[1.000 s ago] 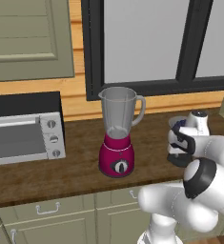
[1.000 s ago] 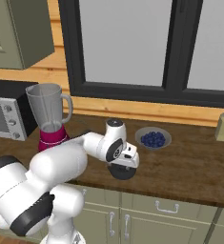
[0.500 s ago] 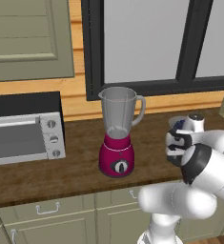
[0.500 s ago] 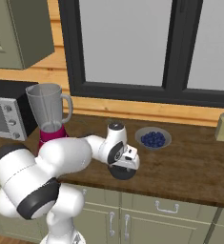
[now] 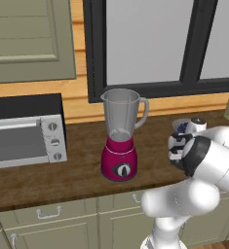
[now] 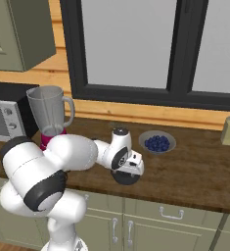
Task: Close the lid blender by securely placing the lid on top.
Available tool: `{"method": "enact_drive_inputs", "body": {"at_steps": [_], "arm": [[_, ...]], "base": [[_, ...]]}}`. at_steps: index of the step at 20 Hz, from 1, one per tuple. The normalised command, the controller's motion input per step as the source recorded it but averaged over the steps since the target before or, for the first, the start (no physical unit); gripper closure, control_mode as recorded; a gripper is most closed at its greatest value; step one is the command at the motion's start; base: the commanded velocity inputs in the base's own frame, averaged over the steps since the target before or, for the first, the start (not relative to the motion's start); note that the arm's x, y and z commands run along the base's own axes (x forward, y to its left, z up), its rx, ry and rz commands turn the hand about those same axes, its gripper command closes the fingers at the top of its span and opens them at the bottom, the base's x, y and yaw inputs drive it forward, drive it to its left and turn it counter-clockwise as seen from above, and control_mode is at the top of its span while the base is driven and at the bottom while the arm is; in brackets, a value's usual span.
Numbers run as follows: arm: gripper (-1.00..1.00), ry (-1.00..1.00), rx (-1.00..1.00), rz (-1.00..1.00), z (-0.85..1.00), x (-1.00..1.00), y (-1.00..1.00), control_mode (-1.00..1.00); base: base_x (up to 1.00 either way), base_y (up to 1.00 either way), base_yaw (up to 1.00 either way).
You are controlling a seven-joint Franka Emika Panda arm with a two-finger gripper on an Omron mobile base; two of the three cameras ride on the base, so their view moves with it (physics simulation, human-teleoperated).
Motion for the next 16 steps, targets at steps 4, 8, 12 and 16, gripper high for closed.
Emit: {"method": "enact_drive_inputs", "body": {"at_steps": [4,8,12,16], "arm": [[-1.00,0.00,0.00,0.00,-0.22,0.15,-0.07,-1.00],[-1.00,0.00,0.00,0.00,-0.25,0.16,-0.02,-1.00],[-1.00,0.00,0.00,0.00,-0.29,0.15,0.00,-1.00],[1.00,0.00,0.00,0.00,-0.34,0.11,0.00,-1.00]], "base": [[0.00,0.00,0.00],[0.00,0.00,0.00],[0.00,0.00,0.00],[0.00,0.00,0.00]]}}
